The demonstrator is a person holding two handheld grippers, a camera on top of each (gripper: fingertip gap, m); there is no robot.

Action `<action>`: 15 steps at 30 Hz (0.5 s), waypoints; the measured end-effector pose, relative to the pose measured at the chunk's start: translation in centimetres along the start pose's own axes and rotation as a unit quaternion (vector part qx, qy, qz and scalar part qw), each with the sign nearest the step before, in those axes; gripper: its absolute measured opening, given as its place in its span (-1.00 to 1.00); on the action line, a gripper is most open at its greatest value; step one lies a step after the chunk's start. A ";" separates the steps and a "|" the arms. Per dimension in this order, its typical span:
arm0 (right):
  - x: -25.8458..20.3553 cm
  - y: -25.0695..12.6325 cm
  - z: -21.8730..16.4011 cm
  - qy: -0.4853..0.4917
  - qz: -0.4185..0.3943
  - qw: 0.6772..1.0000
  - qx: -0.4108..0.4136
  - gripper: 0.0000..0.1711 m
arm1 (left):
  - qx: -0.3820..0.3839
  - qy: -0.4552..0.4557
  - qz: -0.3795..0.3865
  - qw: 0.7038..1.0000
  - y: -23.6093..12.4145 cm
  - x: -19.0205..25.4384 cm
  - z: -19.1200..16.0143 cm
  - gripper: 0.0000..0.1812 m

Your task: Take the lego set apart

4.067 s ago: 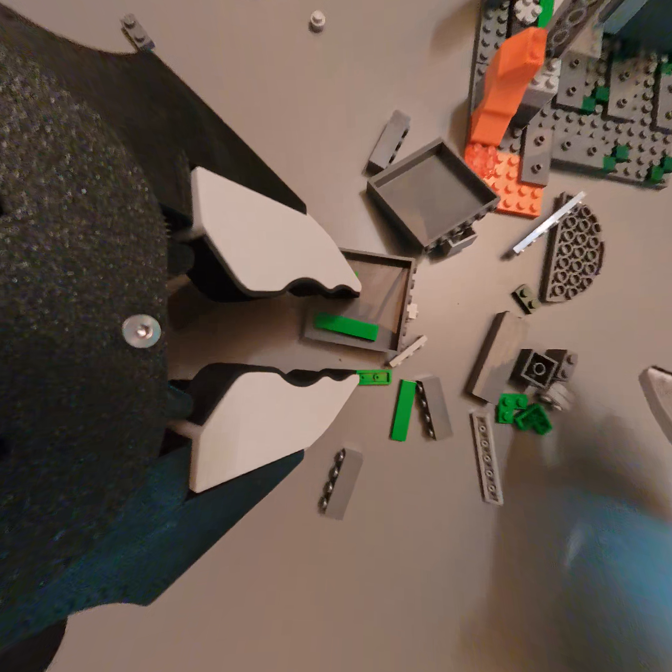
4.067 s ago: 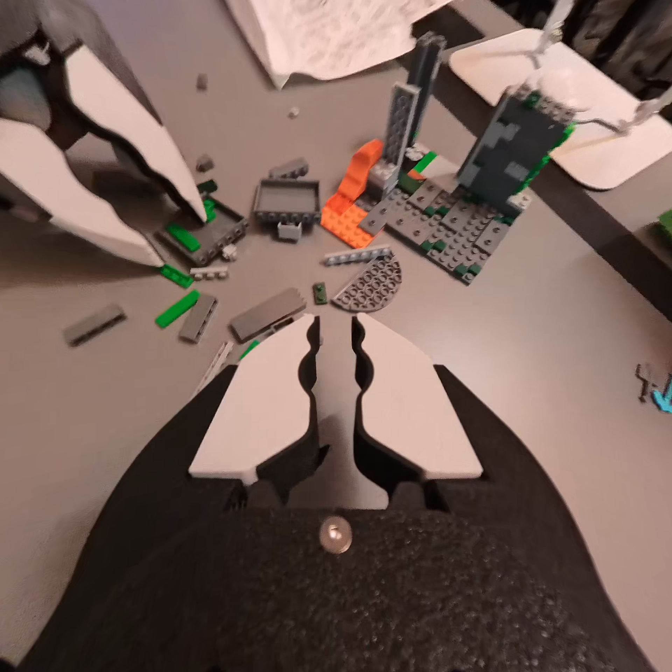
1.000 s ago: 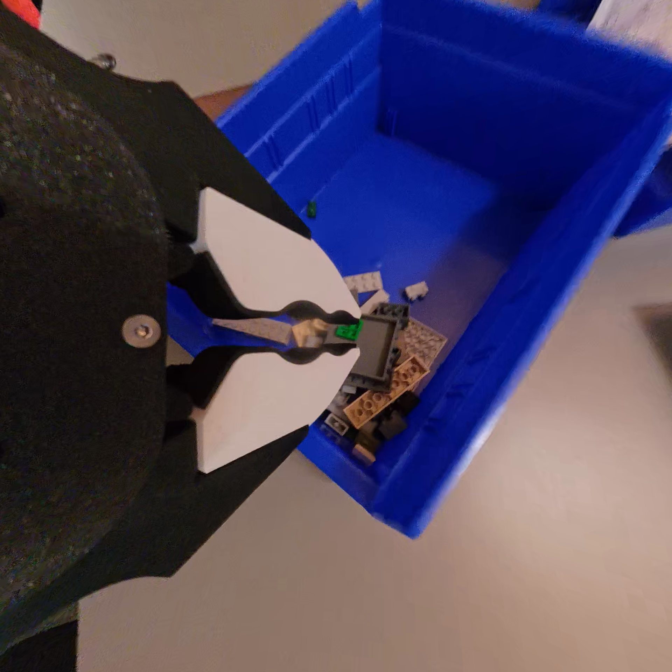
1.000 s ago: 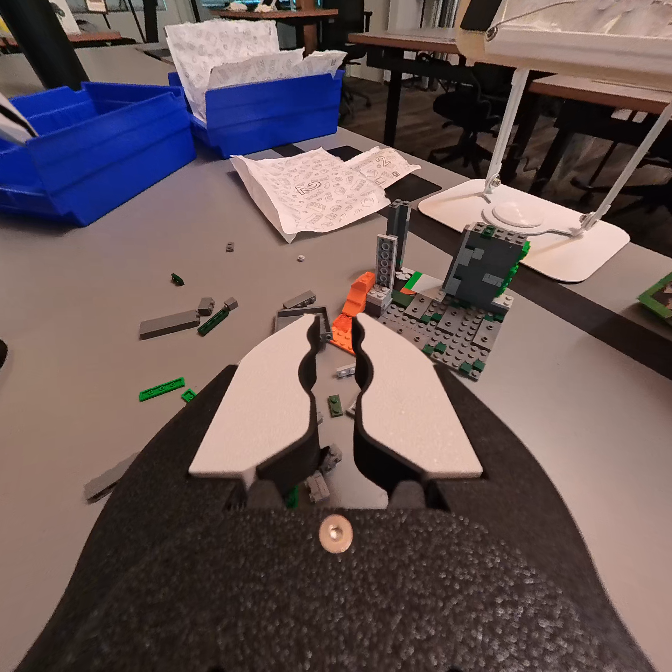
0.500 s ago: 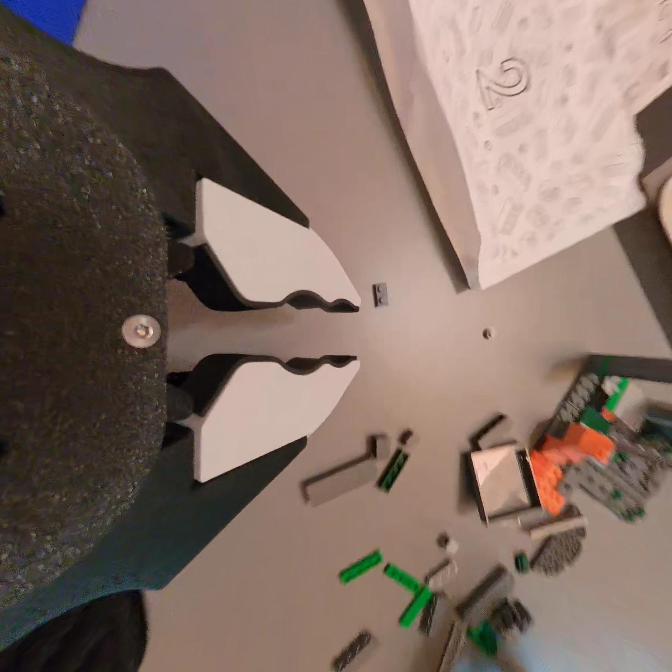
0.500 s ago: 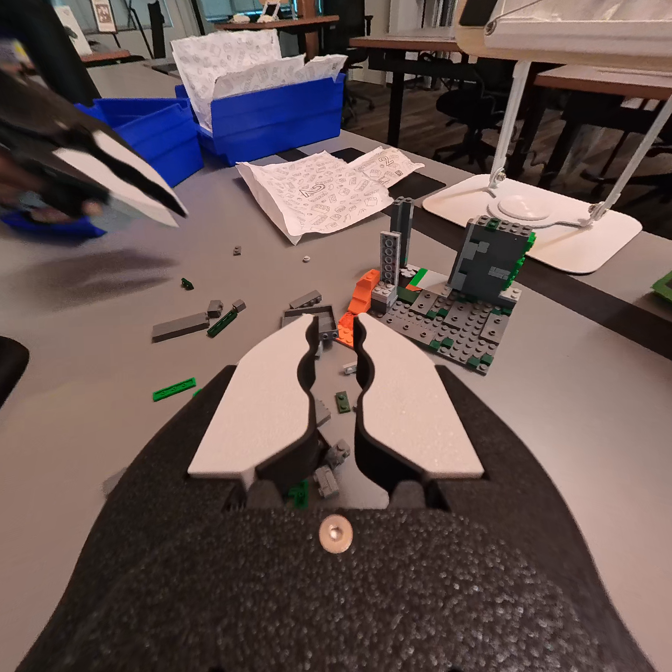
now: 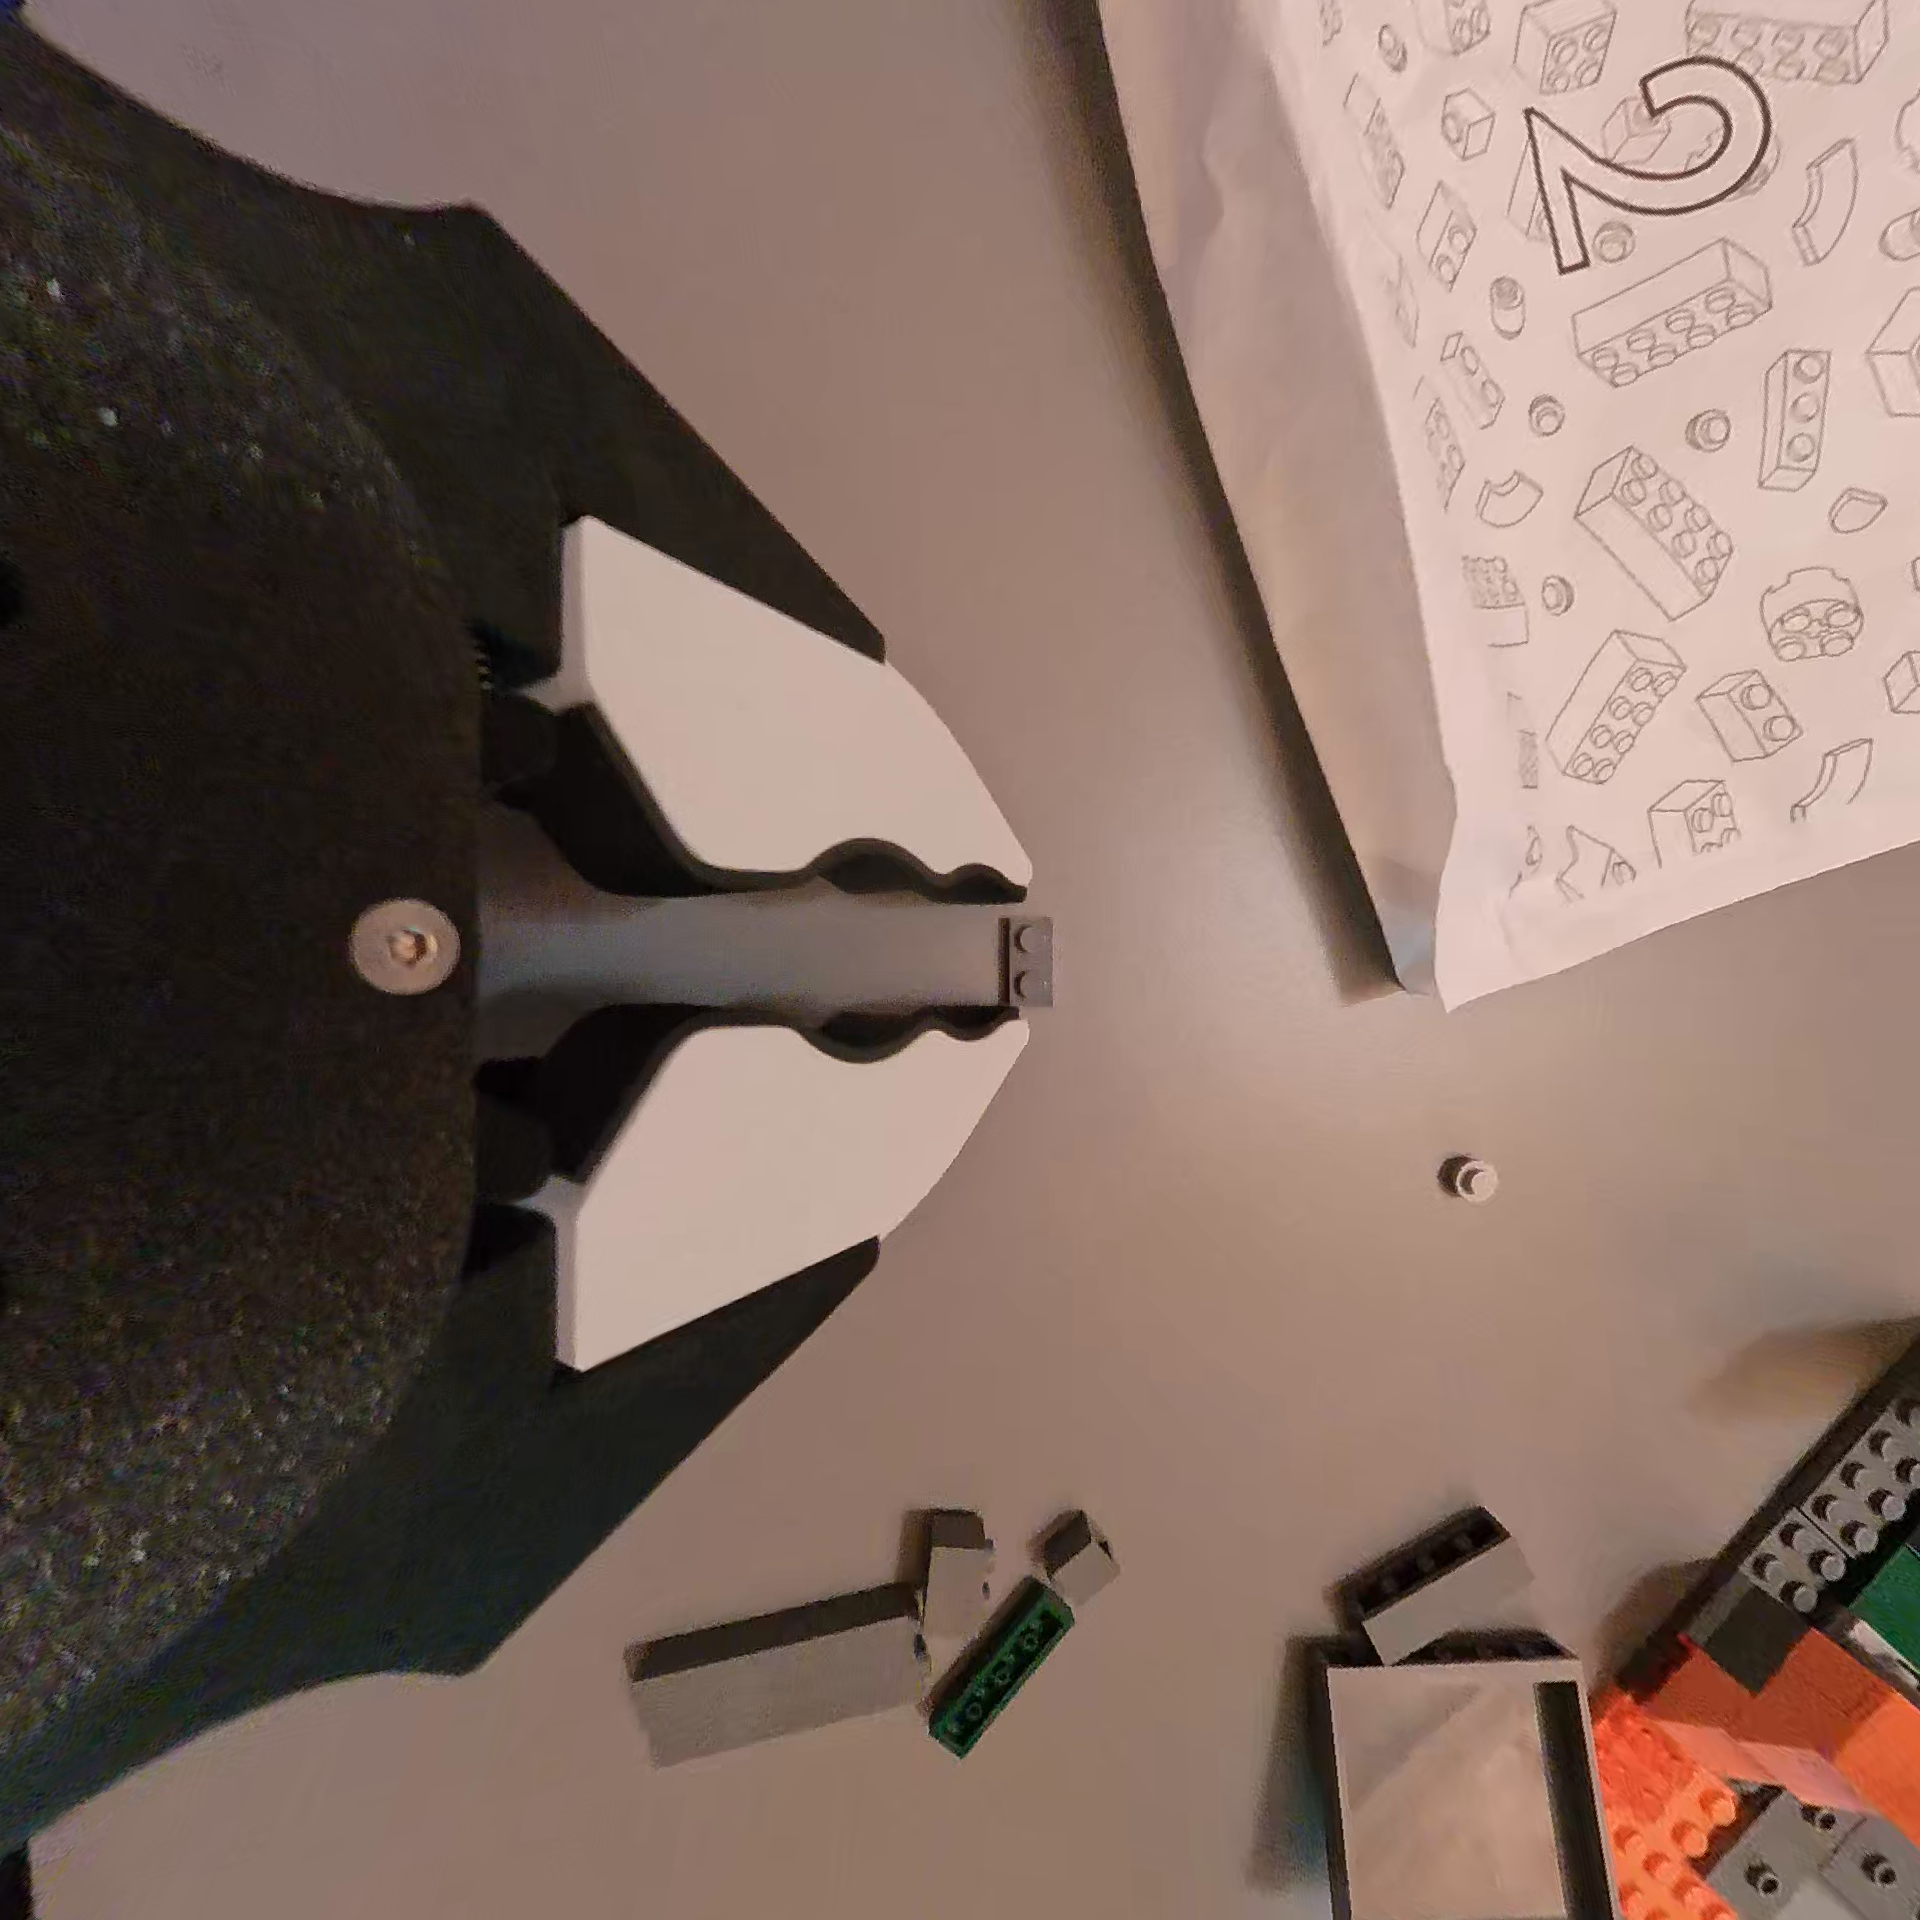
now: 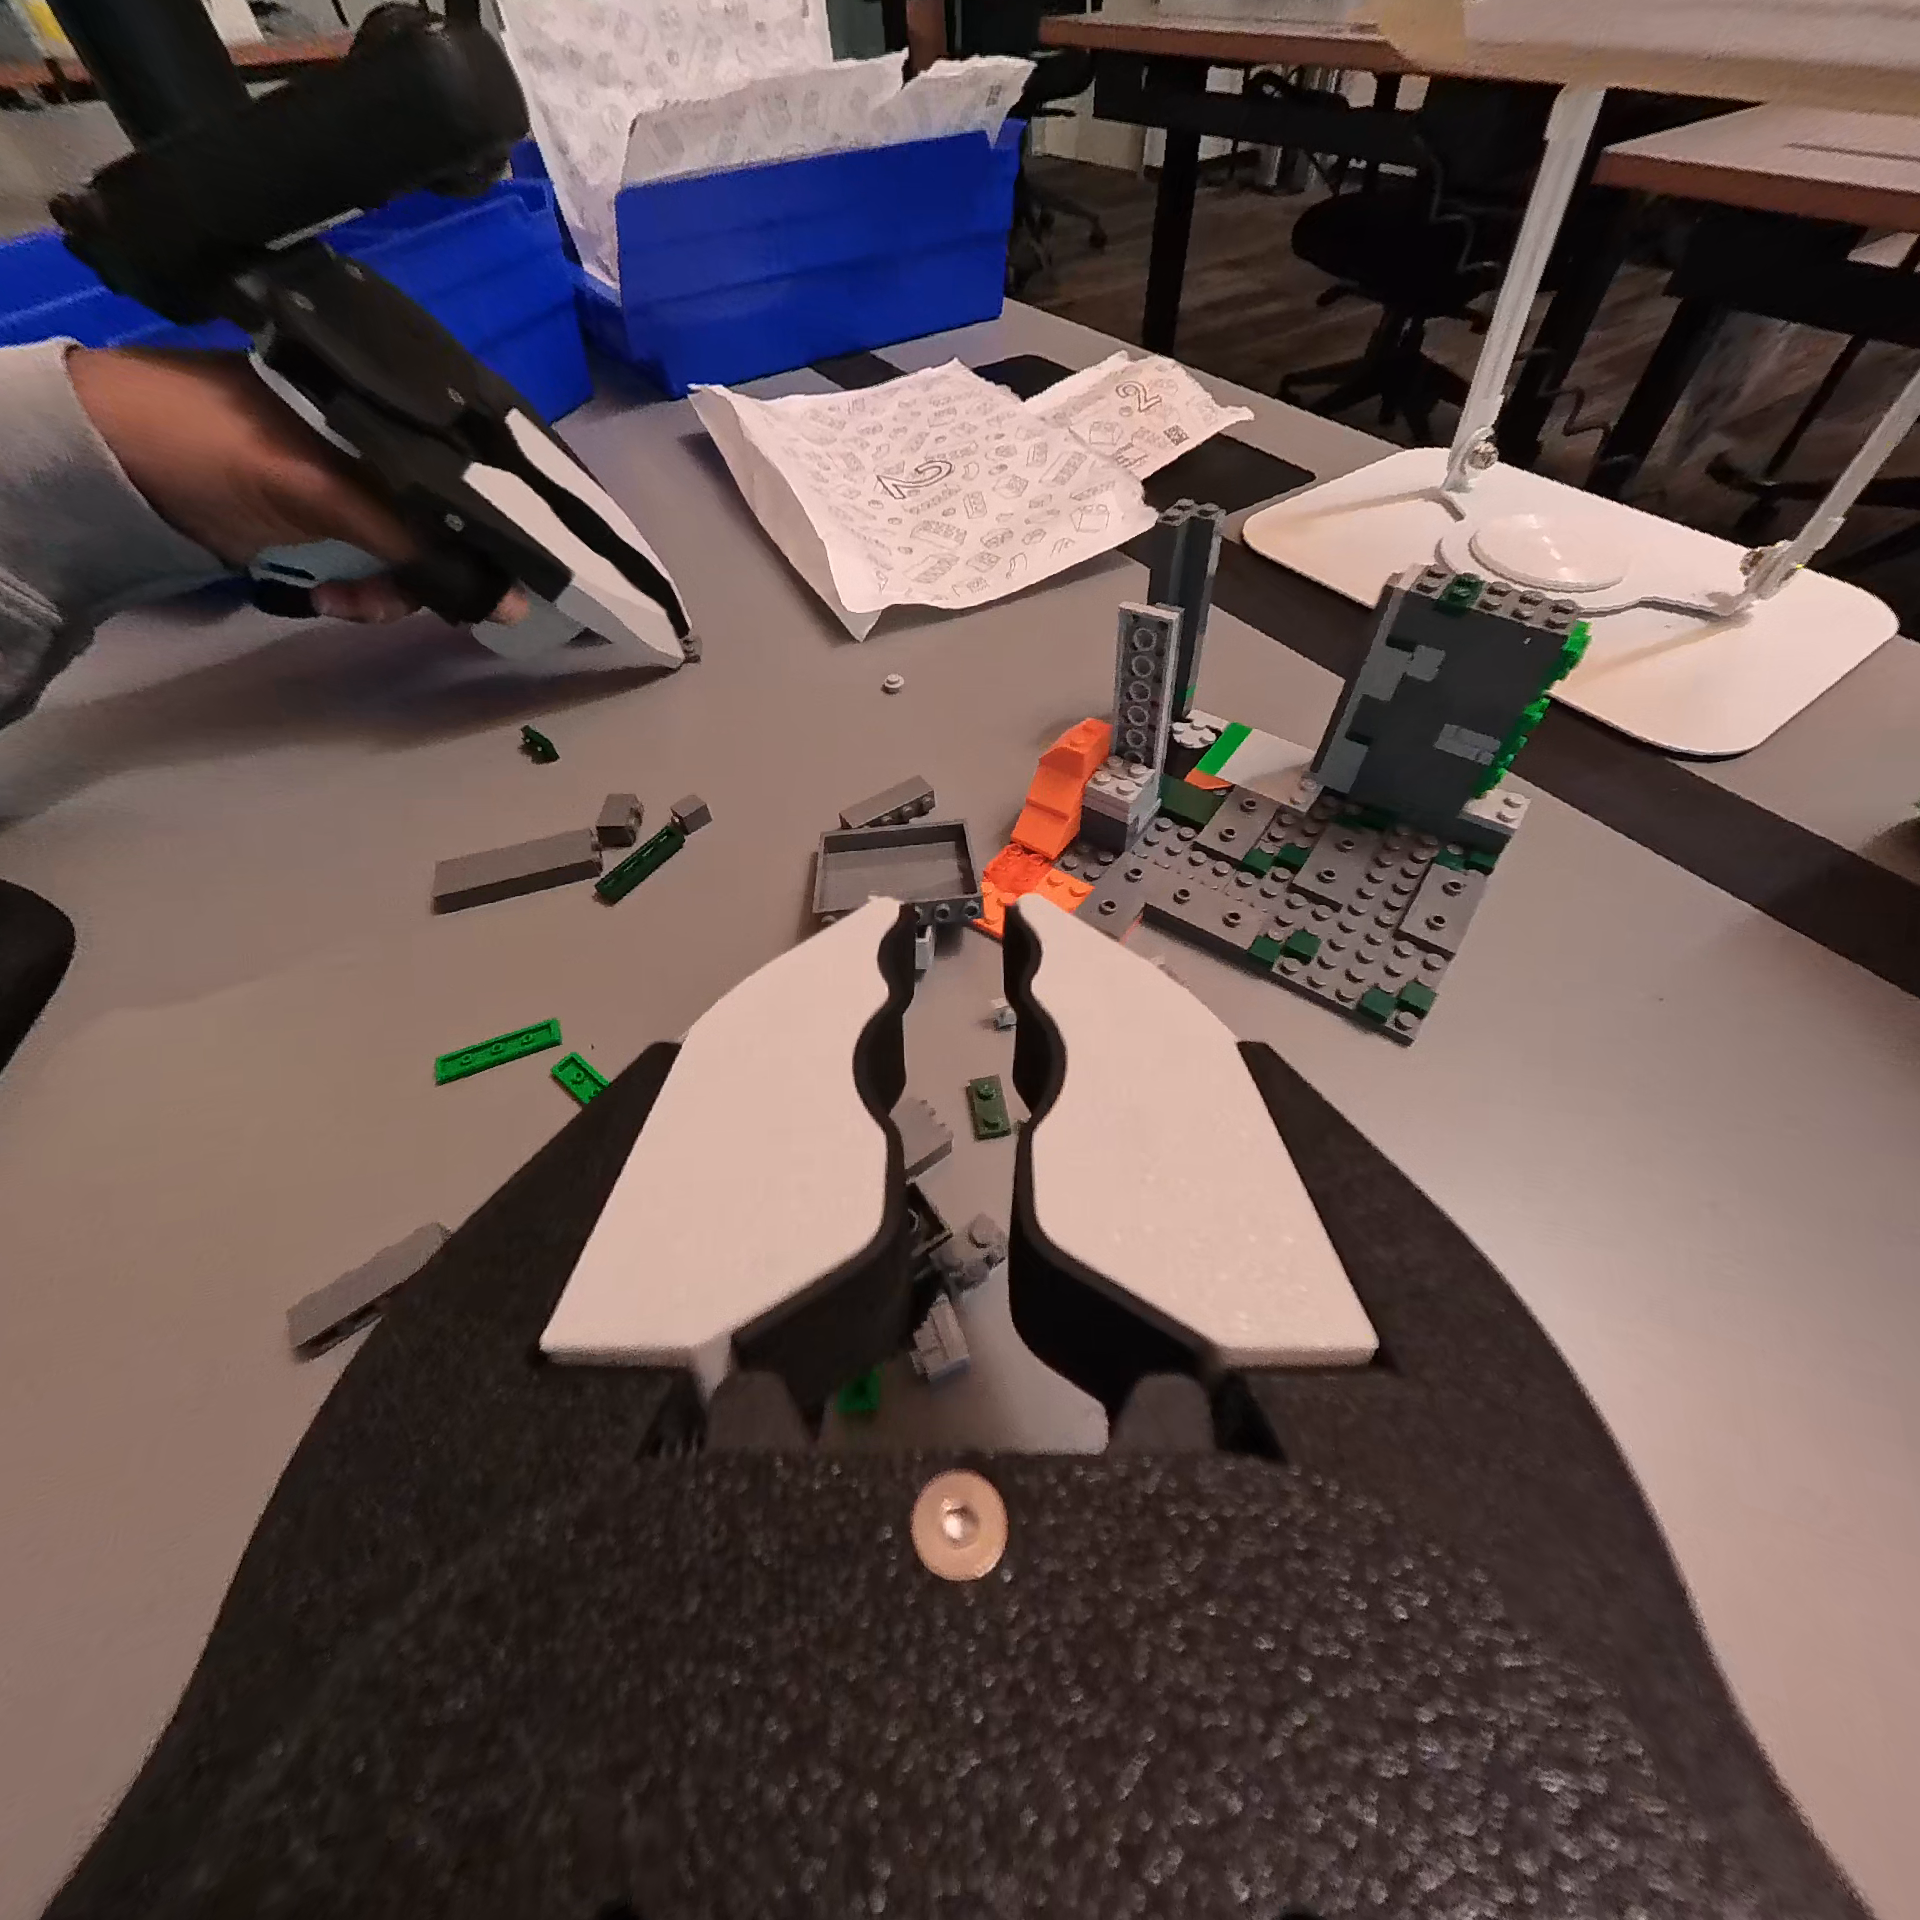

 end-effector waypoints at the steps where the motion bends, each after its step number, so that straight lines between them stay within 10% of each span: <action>1: 0.0 0.0 0.0 -0.002 0.000 1.000 -0.002 -0.82 | 0.001 0.004 0.003 1.000 0.0 0.0 0.0 -0.81; 15: 0.2 -0.2 -0.5 -0.006 -0.006 1.000 -0.009 -0.83 | 0.088 -0.003 -0.033 0.996 -5.1 1.6 0.6 -0.83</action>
Point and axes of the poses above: each gripper's, where its closed fingertips meet, y out along the fingers, z out of its top, x = y × z across the jaws, the point moved 3 cm from there along -y, back along the fingers, and after that the axes turned 2 degrees about -y, right-handed, at the moved point
